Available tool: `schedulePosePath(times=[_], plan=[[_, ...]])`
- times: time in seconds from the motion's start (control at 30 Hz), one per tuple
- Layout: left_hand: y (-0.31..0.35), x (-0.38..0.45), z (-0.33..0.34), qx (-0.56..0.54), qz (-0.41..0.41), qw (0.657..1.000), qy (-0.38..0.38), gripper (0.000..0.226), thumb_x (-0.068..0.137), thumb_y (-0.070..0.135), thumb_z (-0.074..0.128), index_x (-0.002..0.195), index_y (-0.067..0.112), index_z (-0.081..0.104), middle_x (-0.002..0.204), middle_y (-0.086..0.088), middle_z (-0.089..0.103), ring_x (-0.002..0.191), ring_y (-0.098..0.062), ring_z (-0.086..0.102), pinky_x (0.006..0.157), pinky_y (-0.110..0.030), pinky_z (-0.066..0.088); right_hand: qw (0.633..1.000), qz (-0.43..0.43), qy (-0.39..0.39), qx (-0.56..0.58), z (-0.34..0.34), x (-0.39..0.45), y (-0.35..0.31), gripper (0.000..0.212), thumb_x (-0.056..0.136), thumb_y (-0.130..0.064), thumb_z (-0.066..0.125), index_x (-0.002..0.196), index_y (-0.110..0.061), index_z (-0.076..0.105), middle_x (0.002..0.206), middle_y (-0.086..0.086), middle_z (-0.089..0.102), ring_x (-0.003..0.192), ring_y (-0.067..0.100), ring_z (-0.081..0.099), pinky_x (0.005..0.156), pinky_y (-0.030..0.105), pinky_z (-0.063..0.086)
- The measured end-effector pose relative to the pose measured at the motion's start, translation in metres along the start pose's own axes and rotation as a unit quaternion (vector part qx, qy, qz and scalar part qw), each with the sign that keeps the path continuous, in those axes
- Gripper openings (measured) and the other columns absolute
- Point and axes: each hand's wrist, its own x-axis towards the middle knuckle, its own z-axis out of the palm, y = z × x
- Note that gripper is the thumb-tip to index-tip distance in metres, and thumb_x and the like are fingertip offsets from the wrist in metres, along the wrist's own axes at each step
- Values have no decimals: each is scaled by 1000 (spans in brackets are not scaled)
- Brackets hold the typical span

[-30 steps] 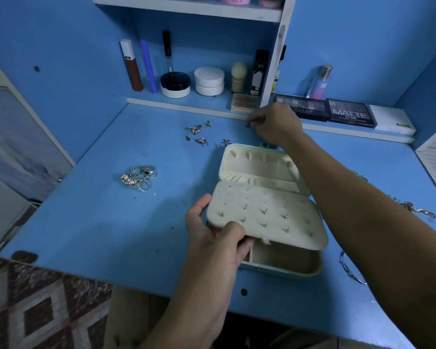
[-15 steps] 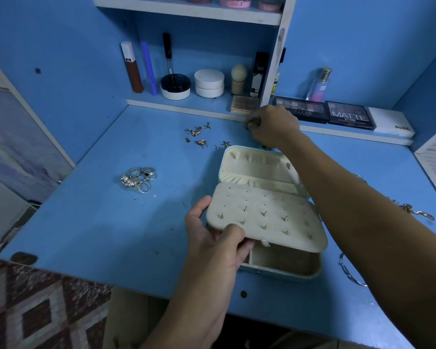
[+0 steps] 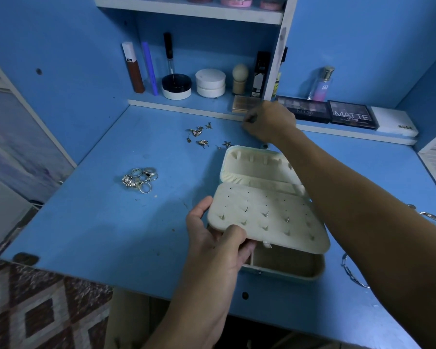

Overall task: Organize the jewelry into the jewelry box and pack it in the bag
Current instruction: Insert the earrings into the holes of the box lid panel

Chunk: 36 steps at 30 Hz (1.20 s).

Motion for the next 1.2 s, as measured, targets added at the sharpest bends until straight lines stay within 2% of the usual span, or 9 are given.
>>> schedulePosePath(times=[0.23, 0.3, 0.43, 0.57, 0.63, 0.73, 0.93, 1.1, 1.2], plan=[[-3, 1, -2, -8, -1, 1000, 8, 49, 91, -9, 50, 113, 35, 49, 87, 13, 74, 98, -12, 70, 73, -27, 60, 999, -3, -35, -1, 2, 5, -6, 21, 91, -24, 53, 101, -22, 71, 107, 4, 67, 95, 29, 62, 71, 31, 43], [-3, 2, -2, -12, 2, 1000, 10, 50, 84, -4, 58, 114, 35, 49, 88, 12, 74, 98, -13, 71, 71, -26, 59, 1000, -3, -24, 11, 3, 5, -4, 21, 92, -24, 51, 101, -20, 70, 102, 4, 66, 93, 28, 61, 70, 31, 45], [-5, 2, -2, -16, 2, 1000, 6, 50, 92, -8, 51, 116, 35, 48, 87, 14, 74, 99, -12, 71, 69, -23, 58, 994, -65, 30, 83, 1, 2, -1, 19, 89, -20, 54, 92, -10, 70, 89, 10, 69, 83, 27, 63, 72, 35, 55], [-7, 4, -3, -17, 10, 1000, 3, 59, 67, 9, 56, 119, 35, 47, 91, 13, 74, 99, -10, 71, 73, -25, 59, 978, -107, 56, 171, -11, -12, -7, 11, 87, -9, 62, 85, -6, 72, 80, 7, 70, 68, 17, 62, 65, 23, 54], [-9, 5, -4, -13, 13, 1000, 5, 59, 67, 10, 56, 120, 36, 47, 89, 14, 74, 94, -6, 70, 75, -27, 60, 970, -88, 36, 225, -17, -20, -11, 9, 88, -8, 63, 84, -8, 71, 79, 12, 72, 63, 21, 68, 59, 26, 59], [-10, 5, -5, -4, 14, 1000, -1, 52, 77, 5, 60, 117, 37, 48, 87, 13, 73, 91, -5, 70, 75, -27, 60, 961, -72, -4, 268, -24, -31, -12, 7, 90, -7, 66, 90, -8, 73, 81, 13, 73, 70, 26, 72, 65, 35, 62], [-11, 6, -6, -2, 19, 1000, -1, 58, 66, 11, 56, 117, 36, 48, 79, 9, 71, 92, -7, 69, 81, -31, 60, 947, -87, -46, 305, -44, -69, -14, 14, 94, -4, 63, 95, -11, 75, 75, -8, 69, 62, -3, 66, 62, 12, 53], [-10, 6, -5, -10, 17, 1000, -4, 60, 67, 10, 55, 121, 34, 46, 92, 10, 75, 100, -11, 71, 80, -30, 60, 945, -104, -93, 295, -67, -109, -18, 16, 95, -4, 63, 88, -17, 71, 75, -1, 71, 61, -2, 64, 53, 9, 47], [-9, 6, -5, -8, 17, 1000, 2, 60, 68, 10, 56, 122, 35, 46, 92, 12, 75, 101, -11, 71, 79, -29, 60, 939, -120, -121, 299, -77, -129, -17, 15, 92, -2, 66, 87, -15, 74, 75, 2, 72, 65, 1, 67, 62, 17, 56]])
